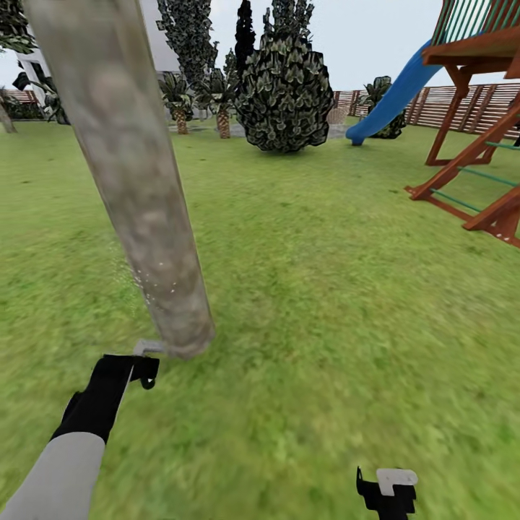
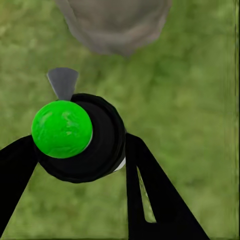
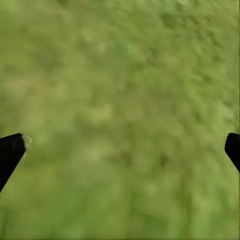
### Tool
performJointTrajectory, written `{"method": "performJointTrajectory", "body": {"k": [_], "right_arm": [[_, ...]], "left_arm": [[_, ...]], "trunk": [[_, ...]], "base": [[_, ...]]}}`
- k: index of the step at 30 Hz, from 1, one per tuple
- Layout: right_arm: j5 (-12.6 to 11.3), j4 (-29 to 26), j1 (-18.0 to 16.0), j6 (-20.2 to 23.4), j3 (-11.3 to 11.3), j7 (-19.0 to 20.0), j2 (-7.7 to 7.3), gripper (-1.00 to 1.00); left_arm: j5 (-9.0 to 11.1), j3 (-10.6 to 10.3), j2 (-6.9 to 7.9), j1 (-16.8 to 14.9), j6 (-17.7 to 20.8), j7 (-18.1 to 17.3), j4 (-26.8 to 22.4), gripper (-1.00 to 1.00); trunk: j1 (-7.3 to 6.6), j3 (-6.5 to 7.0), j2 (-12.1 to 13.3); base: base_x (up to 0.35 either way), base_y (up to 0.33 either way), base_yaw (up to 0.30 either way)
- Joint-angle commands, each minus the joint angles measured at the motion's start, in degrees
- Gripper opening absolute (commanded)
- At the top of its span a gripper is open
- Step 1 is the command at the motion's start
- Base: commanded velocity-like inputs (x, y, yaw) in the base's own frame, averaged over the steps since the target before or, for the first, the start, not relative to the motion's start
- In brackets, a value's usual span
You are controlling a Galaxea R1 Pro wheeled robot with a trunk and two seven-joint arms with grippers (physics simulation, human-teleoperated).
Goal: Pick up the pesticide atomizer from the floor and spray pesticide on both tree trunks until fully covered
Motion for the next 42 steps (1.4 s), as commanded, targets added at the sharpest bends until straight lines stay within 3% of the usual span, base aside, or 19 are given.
{"method": "performJointTrajectory", "body": {"k": [1, 3, 5, 7, 13, 20, 23, 24, 27, 28, 31, 42], "right_arm": [[0.01, 0.0, 0.0, 0.0, 0.01, 0.0, 0.04, 1.0], [0.01, 0.0, 0.0, 0.0, 0.01, 0.0, 0.07, 1.0], [0.01, 0.0, 0.0, 0.0, 0.01, 0.0, 0.08, 1.0], [0.01, 0.0, 0.0, 0.0, 0.01, 0.0, 0.1, 1.0], [0.01, 0.0, 0.0, 0.0, 0.01, 0.0, 0.06, 1.0], [0.01, 0.0, 0.0, 0.0, 0.01, 0.0, 0.11, 1.0], [0.01, 0.0, 0.0, 0.0, 0.01, 0.0, 0.11, 1.0], [0.01, 0.0, 0.0, 0.0, 0.01, 0.0, 0.11, 1.0], [0.01, 0.0, 0.0, 0.0, 0.01, -0.01, 0.11, 1.0], [0.01, 0.0, 0.0, 0.0, 0.01, -0.01, 0.11, 1.0], [0.01, 0.0, 0.0, 0.0, 0.01, 0.0, 0.11, 1.0], [0.01, 0.01, 0.0, 0.0, 0.01, -0.02, -0.01, 1.0]], "left_arm": [[-0.5, 0.04, -0.52, -0.02, -0.15, 0.01, 0.15, -1.0], [-0.49, 1.41, 0.38, -0.03, -0.32, 0.08, 0.29, -1.0], [-0.46, 3.03, 2.98, 0.06, -0.52, 0.63, 0.3, -1.0], [-0.33, 3.22, 3.33, 0.62, -0.6, 0.71, 0.3, -1.0], [0.07, 2.9, 2.33, 1.12, -3.49, 1.6, 0.36, -1.0], [0.04, 2.96, 2.27, 1.2, -4.36, 2.42, 0.71, -1.0], [0.1, 2.98, 2.27, 1.74, -5.17, 2.48, 4.76, -1.0], [0.07, 2.99, 2.22, 1.84, -7.38, 2.57, 5.94, -1.0], [0.2, 2.88, 1.86, 1.91, -10.5, 5.86, 6.57, -1.0], [0.11, 2.77, 0.51, 1.91, -10.9, 7.2, 6.38, -1.0], [-0.01, 2.83, -0.91, 1.92, -11.17, 7.83, 6.2, -1.0], [0.17, 4.01, -0.61, 1.92, -11.04, 7.87, 6.08, -1.0]], "trunk": [[0.0, 0.0, 0.0], [0.0, 0.0, 0.0], [0.0, 0.0, 0.0], [0.0, 0.0, 0.0], [0.0, 0.0, 0.0], [0.0, 0.0, 0.0], [0.0, 0.0, 0.0], [0.0, 0.0, 0.0], [0.0, 0.0, 0.0], [0.0, 0.0, 0.0], [0.0, 0.0, 0.0], [0.0, 0.0, 0.0]], "base": [[0.0, 0.0, 0.247], [0.0, 0.0, 0.27], [0.0, 0.0, 0.229], [0.04, -0.029, 0.06], [0.201, -0.185, 0.004], [0.198, -0.215, 0.045], [0.104, -0.261, 0.254], [0.092, -0.266, 0.275], [0.094, -0.267, 0.277], [0.096, -0.267, 0.278], [0.097, -0.267, 0.121], [0.079, -0.268, 0.003]]}}
